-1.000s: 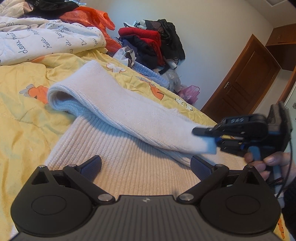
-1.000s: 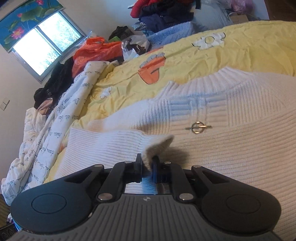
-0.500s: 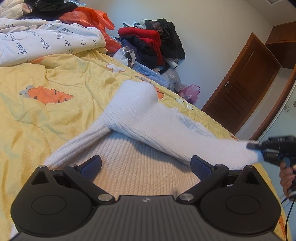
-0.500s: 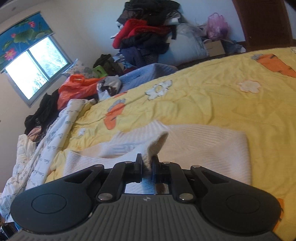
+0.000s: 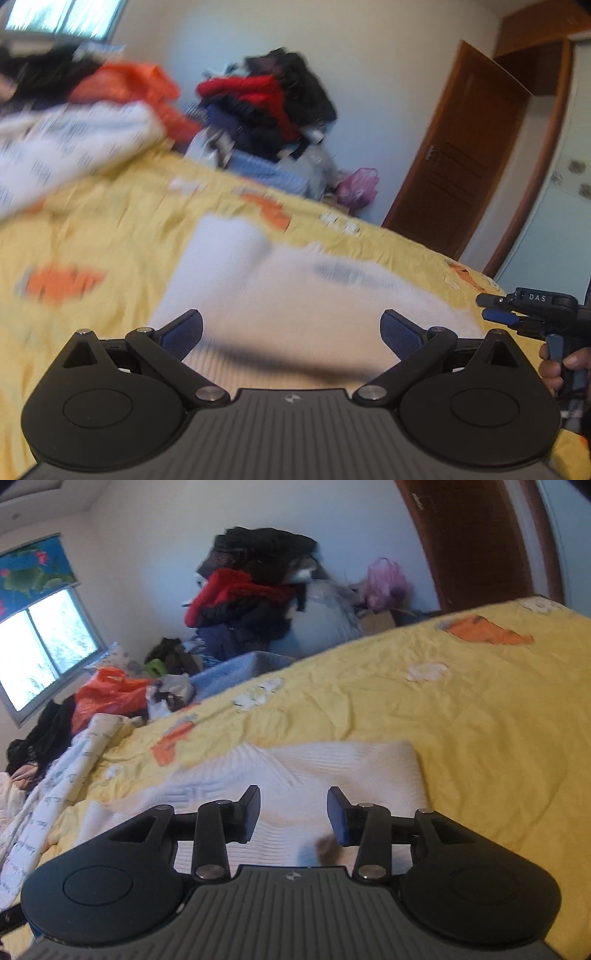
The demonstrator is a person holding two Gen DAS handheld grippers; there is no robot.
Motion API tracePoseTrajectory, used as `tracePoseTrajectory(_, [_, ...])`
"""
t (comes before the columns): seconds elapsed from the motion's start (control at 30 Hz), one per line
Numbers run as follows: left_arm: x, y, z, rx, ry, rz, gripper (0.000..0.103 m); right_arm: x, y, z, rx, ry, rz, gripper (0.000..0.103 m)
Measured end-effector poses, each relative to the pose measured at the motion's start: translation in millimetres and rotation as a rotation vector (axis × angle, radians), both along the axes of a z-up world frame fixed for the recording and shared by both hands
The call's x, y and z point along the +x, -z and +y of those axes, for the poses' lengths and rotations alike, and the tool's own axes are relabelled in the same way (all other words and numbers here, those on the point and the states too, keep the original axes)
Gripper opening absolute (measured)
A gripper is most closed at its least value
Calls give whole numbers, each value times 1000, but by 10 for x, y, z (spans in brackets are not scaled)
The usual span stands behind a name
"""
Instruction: Fold small clothes
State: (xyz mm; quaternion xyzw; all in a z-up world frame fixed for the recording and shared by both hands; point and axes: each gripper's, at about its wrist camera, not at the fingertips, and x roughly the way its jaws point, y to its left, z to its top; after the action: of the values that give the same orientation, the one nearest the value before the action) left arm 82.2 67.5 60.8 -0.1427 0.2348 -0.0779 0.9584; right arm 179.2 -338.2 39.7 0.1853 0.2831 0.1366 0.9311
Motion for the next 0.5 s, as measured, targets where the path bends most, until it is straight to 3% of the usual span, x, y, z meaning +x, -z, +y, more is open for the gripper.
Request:
tracePoseTrajectory(0.07, [332,-75,-162,71,52,-5,103,39,-63,189,-26,-85,-5,44])
tracePoseTrajectory(0.13, [699,-39,-313,146,64,42,103,99,-62,394,-87,-137,-10,45])
tracePoseTrajectory(0.27, [1330,242,-423,243,50,182,103,268,86,625,-165,-145,30,49])
tracePoseTrajectory(0.37, [1537,502,-379,316,44,236,103,341,322,687,-239,-154,90,47])
tracePoseTrajectory(0.5, [1626,590,-195,276,48,217,103,239,436,597,-263,-210,0,46])
